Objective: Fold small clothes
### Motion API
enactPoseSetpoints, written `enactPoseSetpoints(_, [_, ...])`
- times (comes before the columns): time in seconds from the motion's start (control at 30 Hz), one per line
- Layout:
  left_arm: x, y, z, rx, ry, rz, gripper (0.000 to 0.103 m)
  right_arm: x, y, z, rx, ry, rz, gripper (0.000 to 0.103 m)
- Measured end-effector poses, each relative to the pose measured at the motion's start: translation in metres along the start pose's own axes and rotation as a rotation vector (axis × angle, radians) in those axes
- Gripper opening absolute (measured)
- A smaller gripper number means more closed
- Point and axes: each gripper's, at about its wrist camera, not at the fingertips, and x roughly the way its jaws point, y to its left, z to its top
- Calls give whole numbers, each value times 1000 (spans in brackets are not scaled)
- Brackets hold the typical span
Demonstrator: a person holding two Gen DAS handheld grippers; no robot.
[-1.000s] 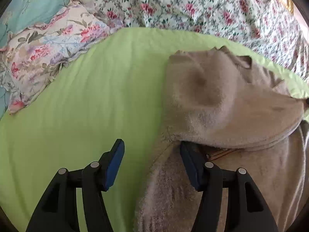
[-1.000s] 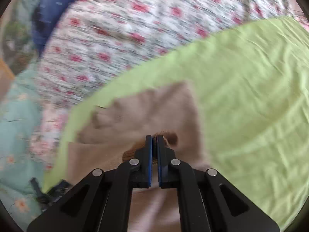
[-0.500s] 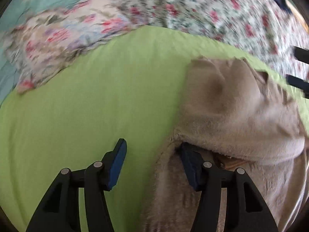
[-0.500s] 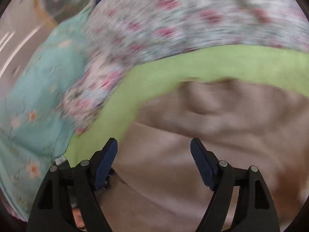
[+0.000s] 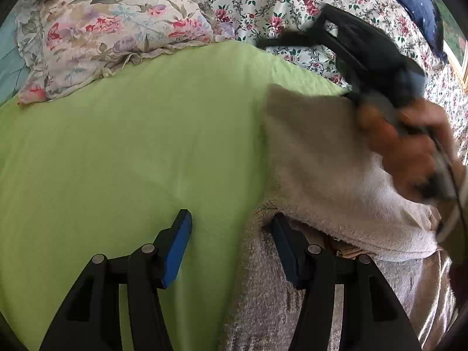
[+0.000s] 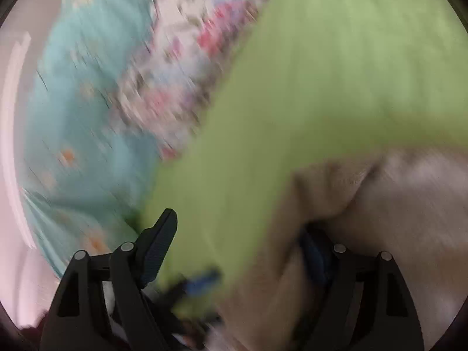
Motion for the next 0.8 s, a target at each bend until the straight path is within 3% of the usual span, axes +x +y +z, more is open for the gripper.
enactPoseSetpoints(0.17, [-6, 11, -1, -49, -3, -67, 58, 13, -10, 10, 73, -97, -49, 81])
enactPoseSetpoints(0.27, [-12, 17, 0, -58, 21, -109, 56, -13, 4, -7, -6, -151, -153, 80])
enactPoseSetpoints(0.37, [-21, 19, 4, -42, 29, -116, 56, -68, 10, -35, -62, -226, -258, 80])
enactPoseSetpoints(0.53, [-30, 3, 29, 15, -1, -116, 56, -191, -2, -113, -48, -408, -482, 80])
enactPoseSetpoints(0.67, [-21, -24, 46, 125, -24, -37, 56, -283, -36, -192, 91, -561, -710, 80])
enactPoseSetpoints(0.8, [0, -36, 54, 151, -5, 6, 56, -316, -66, -242, 220, -576, -783, 71])
